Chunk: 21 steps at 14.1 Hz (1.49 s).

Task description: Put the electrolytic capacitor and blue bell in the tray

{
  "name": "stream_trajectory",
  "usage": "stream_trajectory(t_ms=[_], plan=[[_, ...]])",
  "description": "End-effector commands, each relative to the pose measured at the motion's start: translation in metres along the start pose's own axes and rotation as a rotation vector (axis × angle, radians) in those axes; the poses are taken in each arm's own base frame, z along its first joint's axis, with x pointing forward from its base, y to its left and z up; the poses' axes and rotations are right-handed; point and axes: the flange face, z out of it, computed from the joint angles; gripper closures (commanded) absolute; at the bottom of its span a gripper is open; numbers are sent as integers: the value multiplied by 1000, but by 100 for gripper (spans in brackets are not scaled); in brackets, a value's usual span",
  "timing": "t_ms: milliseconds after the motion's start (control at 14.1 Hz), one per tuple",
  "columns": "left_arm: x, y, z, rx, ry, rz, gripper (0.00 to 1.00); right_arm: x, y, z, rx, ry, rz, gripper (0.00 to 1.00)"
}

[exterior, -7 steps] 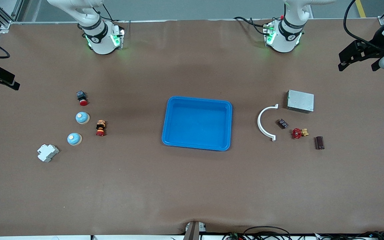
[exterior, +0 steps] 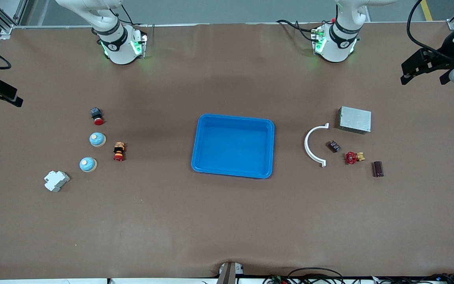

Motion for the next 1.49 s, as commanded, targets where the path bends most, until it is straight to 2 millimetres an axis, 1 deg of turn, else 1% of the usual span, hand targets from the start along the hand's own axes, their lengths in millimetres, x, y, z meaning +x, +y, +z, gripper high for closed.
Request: stream_trajectory(t_ms=[0,71,142,355,497,568,639,710,781,852,923,1065,1136,1207,1349,1420], plan=[[6,-6,3,5,-10,2,0,-4,9,-3,-1,6,28,0],[10,-7,11,5,-25,3,0,-2,17,-2,4,14,43,0],[13,-10,18,13,-38,6,0,0,20,-2,5,25,48,0],[21,-17,50,55,-89,-5,0,0,20,-1,6,25,49,0],[23,-19,72,113,-81,2,0,1,25,1,8,24,58,0],[26,-18,82,112,-71,4,0,5,27,11,8,21,62,0],[28,-17,95,112,-66,7,0,9,28,29,10,18,66,0],[30,-19,110,111,-55,3,0,11,28,39,10,15,65,0],[32,-27,127,109,-44,-9,0,13,28,51,9,2,65,0],[32,-27,148,102,-51,-8,0,16,30,66,6,-8,66,0],[34,-26,163,97,-28,-1,0,17,32,89,-2,-28,67,0],[38,-27,190,98,-12,11,0,25,42,131,-5,-22,76,0],[41,-28,205,96,-10,13,0,29,46,148,-5,-21,81,0],[43,-28,218,95,-9,15,0,33,49,159,-5,-30,88,0],[46,-46,245,89,14,-1,0,33,51,185,-5,-35,88,0],[48,-47,261,85,22,3,0,32,52,199,-5,-30,87,0]])
